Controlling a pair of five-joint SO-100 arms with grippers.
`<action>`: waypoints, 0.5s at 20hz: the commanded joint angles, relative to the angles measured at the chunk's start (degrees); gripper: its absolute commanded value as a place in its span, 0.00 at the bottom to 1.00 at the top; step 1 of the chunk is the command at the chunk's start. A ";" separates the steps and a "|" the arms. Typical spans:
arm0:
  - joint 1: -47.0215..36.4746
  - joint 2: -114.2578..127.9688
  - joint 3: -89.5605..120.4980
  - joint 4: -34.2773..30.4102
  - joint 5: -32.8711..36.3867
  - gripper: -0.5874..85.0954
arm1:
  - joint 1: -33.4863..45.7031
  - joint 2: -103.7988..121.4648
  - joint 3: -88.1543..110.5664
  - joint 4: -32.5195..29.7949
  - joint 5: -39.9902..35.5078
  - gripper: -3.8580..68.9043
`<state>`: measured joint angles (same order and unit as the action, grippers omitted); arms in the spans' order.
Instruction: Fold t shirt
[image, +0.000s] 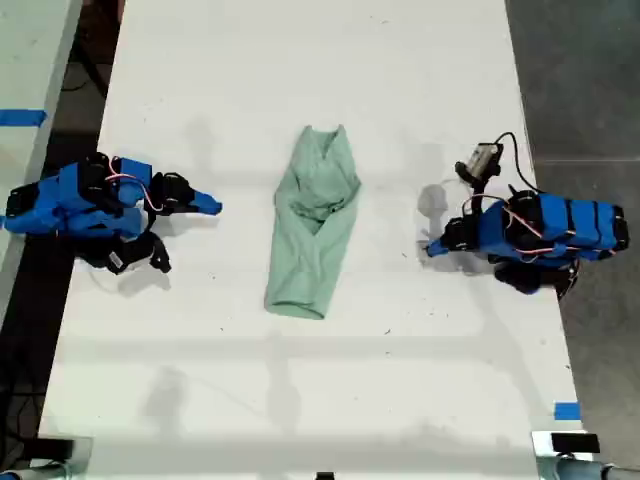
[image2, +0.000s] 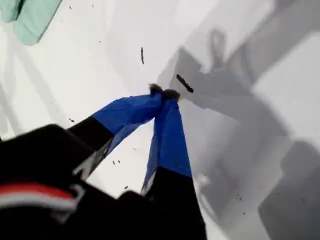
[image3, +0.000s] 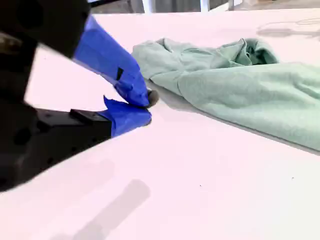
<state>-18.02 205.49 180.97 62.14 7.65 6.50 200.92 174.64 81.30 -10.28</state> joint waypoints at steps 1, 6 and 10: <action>0.35 0.53 0.09 -1.05 0.70 0.01 | -1.32 0.26 0.70 0.09 6.59 0.05; 1.23 0.62 -0.09 -0.88 0.79 0.01 | 0.26 0.26 0.70 0.00 7.12 0.05; 1.93 0.62 -0.09 -0.88 0.79 0.01 | 0.44 0.26 0.70 0.00 7.03 0.05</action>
<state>-16.17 205.66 180.97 62.14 8.00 6.68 200.92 174.64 81.30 -3.87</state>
